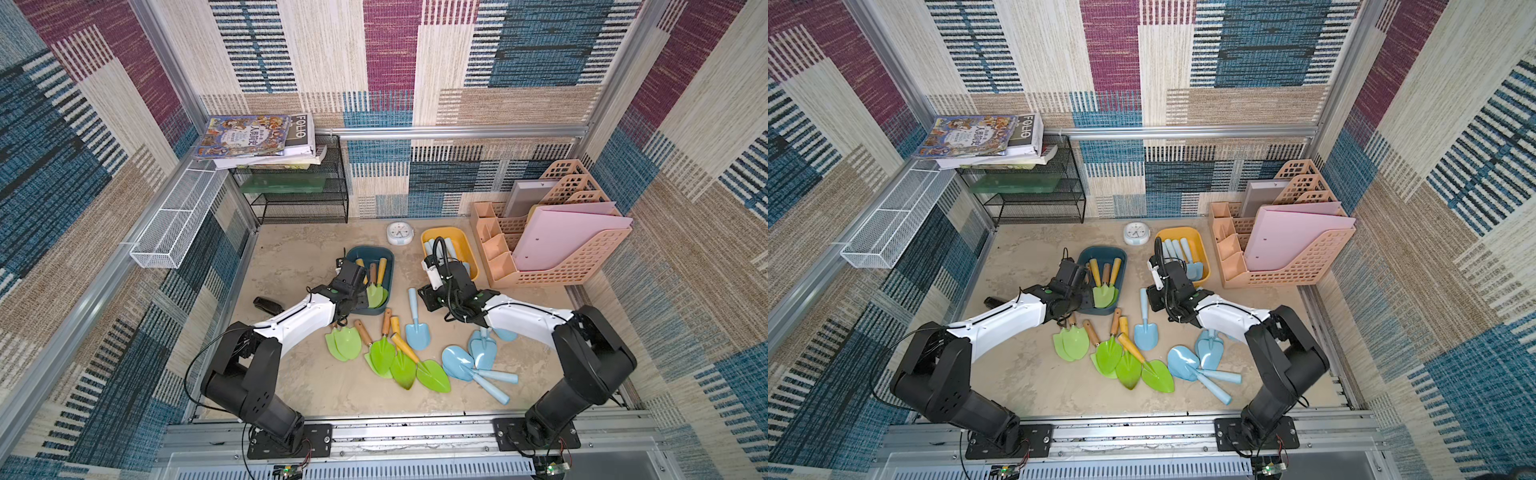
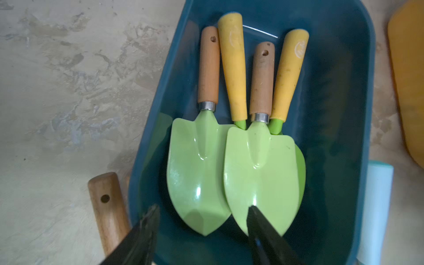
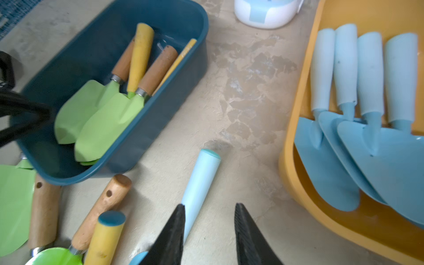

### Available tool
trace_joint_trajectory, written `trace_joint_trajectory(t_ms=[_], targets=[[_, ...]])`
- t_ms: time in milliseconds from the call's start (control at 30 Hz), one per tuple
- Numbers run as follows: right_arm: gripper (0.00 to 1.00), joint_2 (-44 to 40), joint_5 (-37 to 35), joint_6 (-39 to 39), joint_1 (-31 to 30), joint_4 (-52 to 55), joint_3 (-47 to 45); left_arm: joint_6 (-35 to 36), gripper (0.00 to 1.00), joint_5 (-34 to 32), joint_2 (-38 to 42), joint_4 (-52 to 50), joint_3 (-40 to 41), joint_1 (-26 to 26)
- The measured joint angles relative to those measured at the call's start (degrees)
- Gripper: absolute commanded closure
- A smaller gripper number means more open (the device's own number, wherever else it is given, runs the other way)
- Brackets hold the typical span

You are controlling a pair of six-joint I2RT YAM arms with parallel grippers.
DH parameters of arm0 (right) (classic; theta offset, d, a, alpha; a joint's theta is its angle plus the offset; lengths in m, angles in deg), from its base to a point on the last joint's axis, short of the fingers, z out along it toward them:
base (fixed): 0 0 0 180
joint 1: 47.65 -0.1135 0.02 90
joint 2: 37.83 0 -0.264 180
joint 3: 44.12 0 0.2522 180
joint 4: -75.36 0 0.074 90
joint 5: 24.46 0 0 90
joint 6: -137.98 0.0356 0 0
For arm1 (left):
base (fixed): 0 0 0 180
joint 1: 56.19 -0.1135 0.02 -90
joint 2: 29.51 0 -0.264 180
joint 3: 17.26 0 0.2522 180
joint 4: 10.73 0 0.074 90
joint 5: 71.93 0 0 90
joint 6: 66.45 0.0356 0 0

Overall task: Sort the small shovels by color and place them into the storage box
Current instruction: Place the shovel in the storage box, then pick up the shovel from the center of the board.

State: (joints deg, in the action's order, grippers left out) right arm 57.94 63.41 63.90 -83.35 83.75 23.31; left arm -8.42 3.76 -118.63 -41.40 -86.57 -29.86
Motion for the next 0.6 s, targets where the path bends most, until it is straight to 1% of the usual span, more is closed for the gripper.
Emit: trace_joint_trajectory(t_ms=[133,367,600], targets=[[0.61,3.61,0.87,2.21,-0.26,0.98,0.96,0.22,0.36,-1.20,1.77,0.33,-0.20,0.00],[0.60,4.44,2.43,3.93,-2.05,0.76,0.98,0.74,0.35,-2.49,3.48,0.37,-0.44,0.00],[0.61,7.45,2.84,4.94,-3.30,0.83,1.31,1.16,0.35,-2.95,3.69,0.09,-0.66,0.00]])
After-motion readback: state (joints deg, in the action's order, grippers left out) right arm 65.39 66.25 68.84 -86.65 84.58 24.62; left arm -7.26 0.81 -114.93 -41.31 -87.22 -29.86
